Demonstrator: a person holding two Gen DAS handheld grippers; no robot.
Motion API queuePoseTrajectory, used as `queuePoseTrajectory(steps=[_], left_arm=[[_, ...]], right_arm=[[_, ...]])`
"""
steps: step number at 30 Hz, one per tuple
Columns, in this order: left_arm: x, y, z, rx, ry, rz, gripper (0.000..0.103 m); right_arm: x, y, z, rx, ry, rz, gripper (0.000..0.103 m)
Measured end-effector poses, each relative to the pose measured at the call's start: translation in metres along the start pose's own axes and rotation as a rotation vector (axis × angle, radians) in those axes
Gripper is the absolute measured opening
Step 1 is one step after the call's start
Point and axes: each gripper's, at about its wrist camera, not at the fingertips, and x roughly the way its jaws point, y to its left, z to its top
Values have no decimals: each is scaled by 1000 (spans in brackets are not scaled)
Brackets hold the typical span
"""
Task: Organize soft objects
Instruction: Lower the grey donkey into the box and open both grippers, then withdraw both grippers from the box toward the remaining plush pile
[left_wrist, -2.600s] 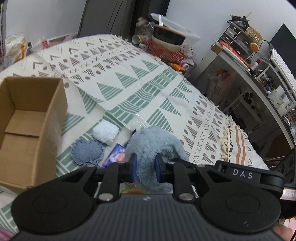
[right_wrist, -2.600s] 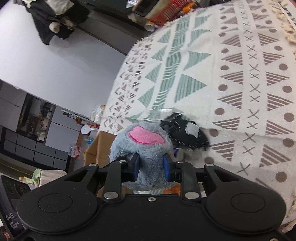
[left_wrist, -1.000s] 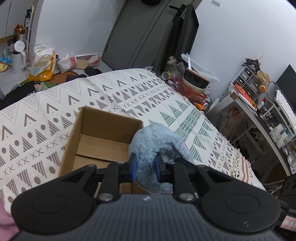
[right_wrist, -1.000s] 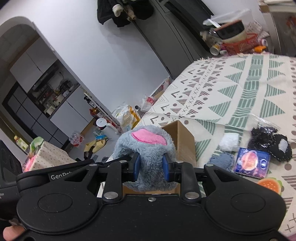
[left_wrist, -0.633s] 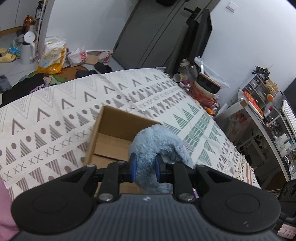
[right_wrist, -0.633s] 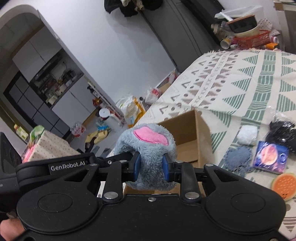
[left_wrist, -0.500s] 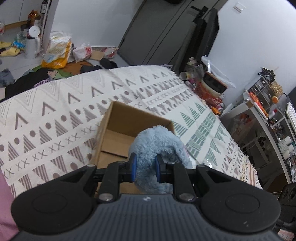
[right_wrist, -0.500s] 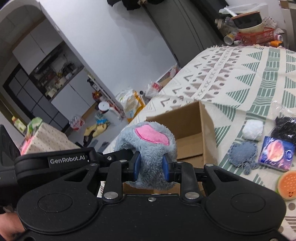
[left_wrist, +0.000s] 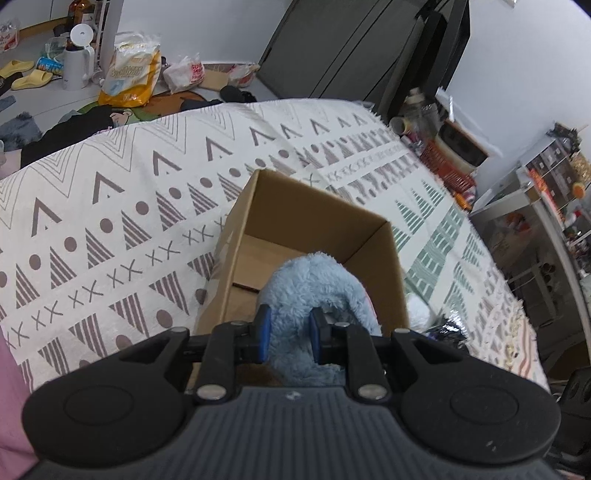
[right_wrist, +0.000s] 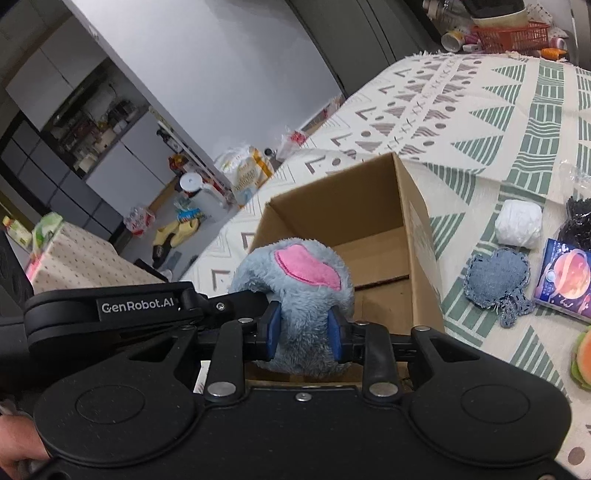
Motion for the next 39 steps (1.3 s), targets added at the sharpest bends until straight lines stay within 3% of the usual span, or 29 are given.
queuePoseTrajectory(steps=[5,9,16,23,27,31,39], left_arm=[[10,0,-1,-10,27,30,20],[10,-5,0,-5,24,55,23],[-5,-11,0,0,3,82,30],[-31,-21,0,24,-52,152,58],[-48,-30,-4,51,-111,179,79],[-58,-43,-8,94,-141,196,82],[-71,-73,-22,142,-177,186,83]], right_arm=[[5,1,0,-24,22,-10,31],[3,2,0,-36,38,17,46],[-7,3,0,-36,32,39,52],[-28,5,1,-52,-9,43,57],[-44,1,4,-58,-53,20,66],[-63,-3,6,-71,-105,-24,83],[-98,-12,7,-106,-171,-111,96]])
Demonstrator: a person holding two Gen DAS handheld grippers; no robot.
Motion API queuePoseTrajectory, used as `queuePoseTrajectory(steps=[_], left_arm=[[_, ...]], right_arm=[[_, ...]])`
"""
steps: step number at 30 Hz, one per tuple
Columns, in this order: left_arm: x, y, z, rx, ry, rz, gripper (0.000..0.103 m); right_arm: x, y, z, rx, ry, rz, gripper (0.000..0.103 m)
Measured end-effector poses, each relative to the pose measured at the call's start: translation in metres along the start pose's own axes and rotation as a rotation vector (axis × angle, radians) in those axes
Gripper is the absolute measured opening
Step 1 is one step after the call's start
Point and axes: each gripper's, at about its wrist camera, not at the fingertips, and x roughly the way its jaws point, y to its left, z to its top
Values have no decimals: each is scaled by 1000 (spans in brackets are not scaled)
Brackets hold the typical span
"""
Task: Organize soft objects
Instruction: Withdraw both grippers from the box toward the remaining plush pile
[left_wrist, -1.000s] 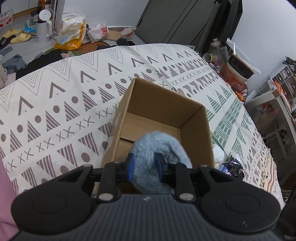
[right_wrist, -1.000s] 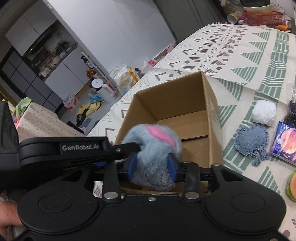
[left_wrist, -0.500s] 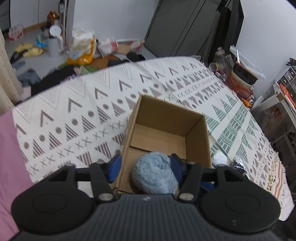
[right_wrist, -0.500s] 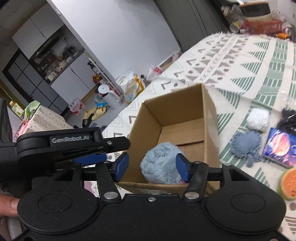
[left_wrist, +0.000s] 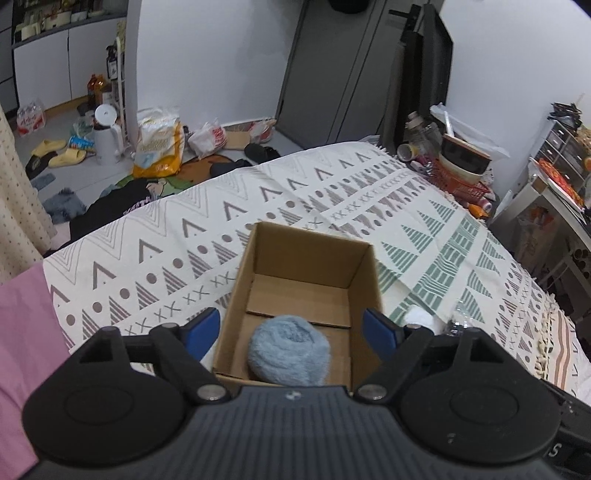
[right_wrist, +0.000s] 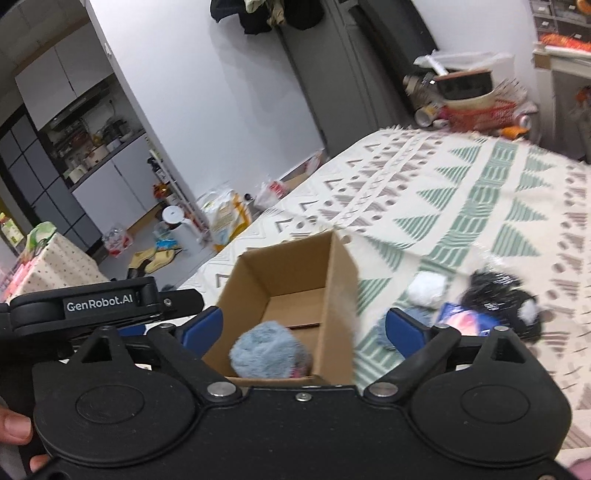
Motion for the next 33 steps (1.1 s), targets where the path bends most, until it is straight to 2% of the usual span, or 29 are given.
queuePoseTrajectory(steps=[6,18,23,33], left_arm=[[-8,-25,-7,22,-19,-3,83],[-23,-82,-21,72,-62,-21,84],[-22,-103,-29,98,-55,-31,84],[-16,-140,-51,119,-43,-51,84]], right_arm=[[-23,-21,4,-11,0,-45,98],[-57,-64,4,12,19,-35,98],[-75,-90,9,45,-5,-35,98],[-93,-140,4,46,8,-67,98]])
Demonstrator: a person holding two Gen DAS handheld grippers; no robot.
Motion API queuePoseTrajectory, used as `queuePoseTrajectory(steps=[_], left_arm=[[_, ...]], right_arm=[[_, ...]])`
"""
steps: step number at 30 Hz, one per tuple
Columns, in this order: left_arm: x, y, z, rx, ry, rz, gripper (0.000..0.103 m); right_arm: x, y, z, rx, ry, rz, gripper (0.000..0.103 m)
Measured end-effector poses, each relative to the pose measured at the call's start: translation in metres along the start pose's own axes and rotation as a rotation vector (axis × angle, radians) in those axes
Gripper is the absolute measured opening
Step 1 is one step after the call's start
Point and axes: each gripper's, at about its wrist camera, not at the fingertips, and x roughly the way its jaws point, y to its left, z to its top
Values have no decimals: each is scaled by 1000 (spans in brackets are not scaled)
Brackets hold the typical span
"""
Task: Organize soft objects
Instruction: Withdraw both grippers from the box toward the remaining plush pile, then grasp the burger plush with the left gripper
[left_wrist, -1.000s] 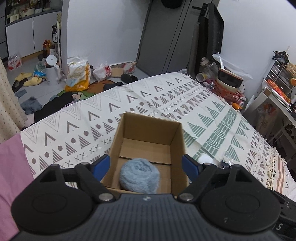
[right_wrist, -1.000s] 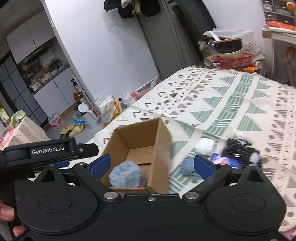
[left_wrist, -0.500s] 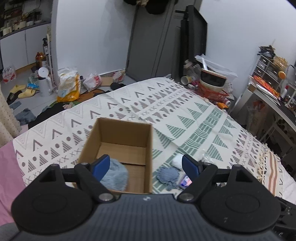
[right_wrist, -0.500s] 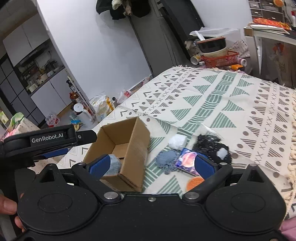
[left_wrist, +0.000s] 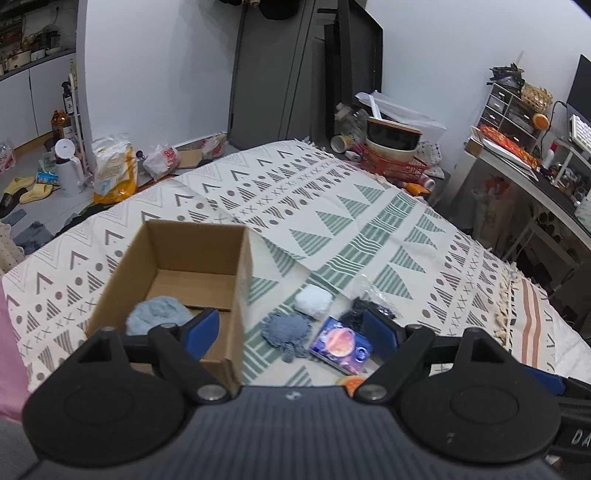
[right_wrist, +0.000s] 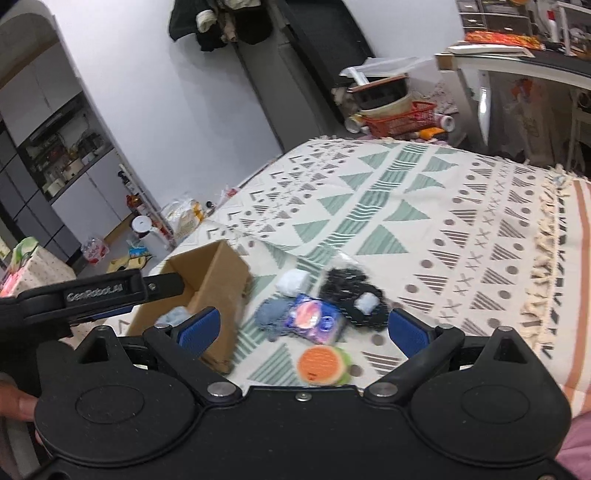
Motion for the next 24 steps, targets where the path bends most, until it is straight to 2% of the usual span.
queuePoseTrajectory(steps=[7,14,24], left_arm=[[13,-22,-14,-3,25,-19,84],[33,-36,-31,-22,65,-20,84],[70,-49,-58,-74,161,-42,84]], right_arm=[[4,-39,0,87,6,-29,98],[18,-55,-1,115,53,-21,98],[25,-72,-1,164,69,-29,98]])
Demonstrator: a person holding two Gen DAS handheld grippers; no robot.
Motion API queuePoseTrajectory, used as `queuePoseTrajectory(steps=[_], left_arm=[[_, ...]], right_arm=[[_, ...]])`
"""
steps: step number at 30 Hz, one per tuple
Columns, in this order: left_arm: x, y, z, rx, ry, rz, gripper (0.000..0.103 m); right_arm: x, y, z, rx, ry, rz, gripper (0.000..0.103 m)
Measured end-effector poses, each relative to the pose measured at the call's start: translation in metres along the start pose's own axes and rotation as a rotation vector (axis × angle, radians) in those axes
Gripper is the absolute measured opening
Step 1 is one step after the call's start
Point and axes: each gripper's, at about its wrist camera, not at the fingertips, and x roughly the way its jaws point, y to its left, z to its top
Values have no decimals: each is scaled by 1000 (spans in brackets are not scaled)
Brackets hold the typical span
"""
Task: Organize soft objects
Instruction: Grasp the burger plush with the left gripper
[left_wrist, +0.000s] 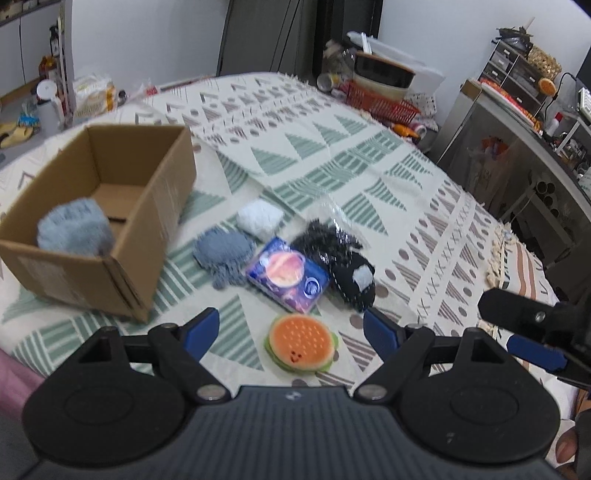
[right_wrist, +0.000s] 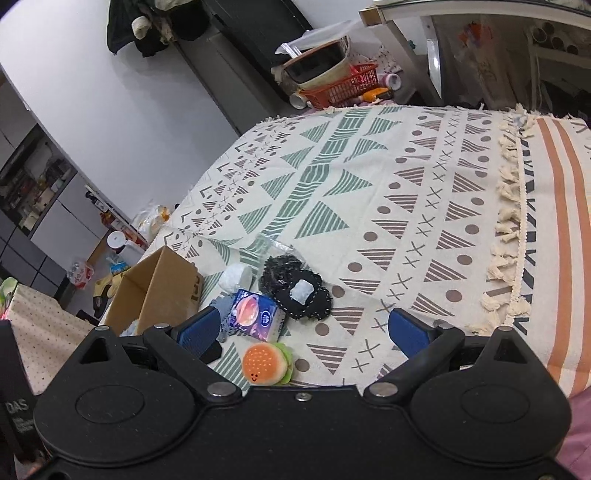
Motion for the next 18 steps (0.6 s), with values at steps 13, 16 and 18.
queuePoseTrajectory(steps=[13,16,18], left_arm=[[41,-5,-14,-8,78,-9,83],[50,-5,-16,-23,95,-12,83],[57,-5,-18,-29,114,-18,81]], right_arm=[[26,2,1,-34,68,8,98],[33,4,1,-40,82,7,96],[38,6,2,-46,87,0,96]])
